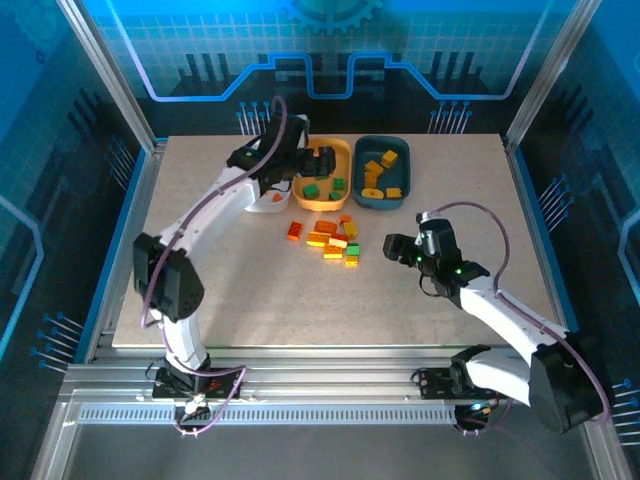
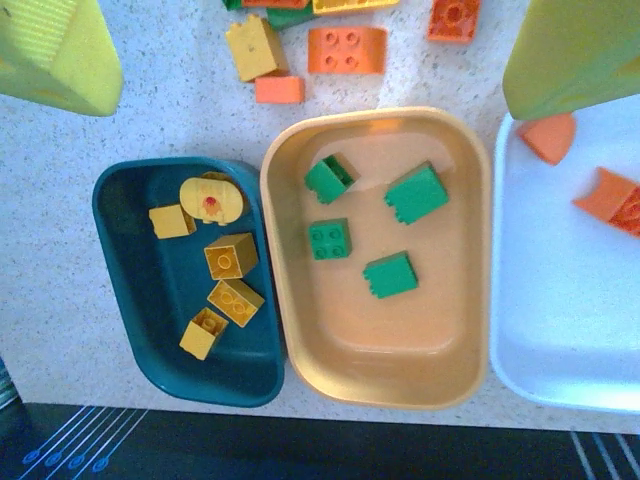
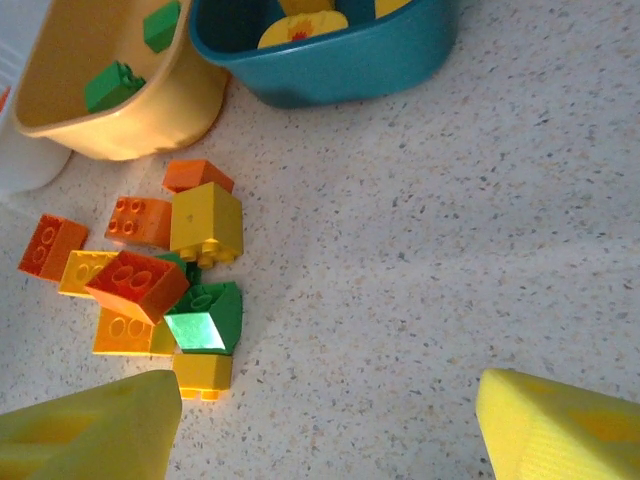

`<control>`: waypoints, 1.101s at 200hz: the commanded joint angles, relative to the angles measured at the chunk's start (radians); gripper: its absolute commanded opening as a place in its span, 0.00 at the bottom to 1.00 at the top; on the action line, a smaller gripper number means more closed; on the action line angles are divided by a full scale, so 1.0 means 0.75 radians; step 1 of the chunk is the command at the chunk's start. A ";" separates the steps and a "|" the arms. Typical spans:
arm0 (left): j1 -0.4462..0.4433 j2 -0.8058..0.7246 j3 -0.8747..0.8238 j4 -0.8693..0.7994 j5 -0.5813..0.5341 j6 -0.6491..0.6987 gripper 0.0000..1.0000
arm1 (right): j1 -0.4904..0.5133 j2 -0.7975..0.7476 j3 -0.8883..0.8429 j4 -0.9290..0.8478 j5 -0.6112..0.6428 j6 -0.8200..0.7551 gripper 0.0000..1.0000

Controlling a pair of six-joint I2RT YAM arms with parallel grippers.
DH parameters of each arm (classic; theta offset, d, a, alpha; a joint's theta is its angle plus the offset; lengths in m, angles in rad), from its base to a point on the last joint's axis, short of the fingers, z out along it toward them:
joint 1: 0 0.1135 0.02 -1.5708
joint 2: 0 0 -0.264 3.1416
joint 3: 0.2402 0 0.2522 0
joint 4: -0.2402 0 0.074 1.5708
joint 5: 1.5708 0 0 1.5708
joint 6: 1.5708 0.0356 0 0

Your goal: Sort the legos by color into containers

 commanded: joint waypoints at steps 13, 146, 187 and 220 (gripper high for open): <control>0.118 -0.190 -0.181 0.042 0.014 -0.200 0.99 | 0.051 0.142 0.114 -0.104 -0.125 -0.060 0.79; 0.286 -0.400 -0.638 0.205 0.356 -0.380 0.99 | 0.269 0.865 0.689 -0.411 -0.053 -0.197 0.71; 0.290 -0.398 -0.616 0.200 0.380 -0.386 0.99 | 0.275 1.004 0.806 -0.446 0.045 -0.189 0.70; 0.290 -0.415 -0.627 0.207 0.380 -0.386 0.99 | 0.279 1.044 0.836 -0.437 0.116 -0.189 0.65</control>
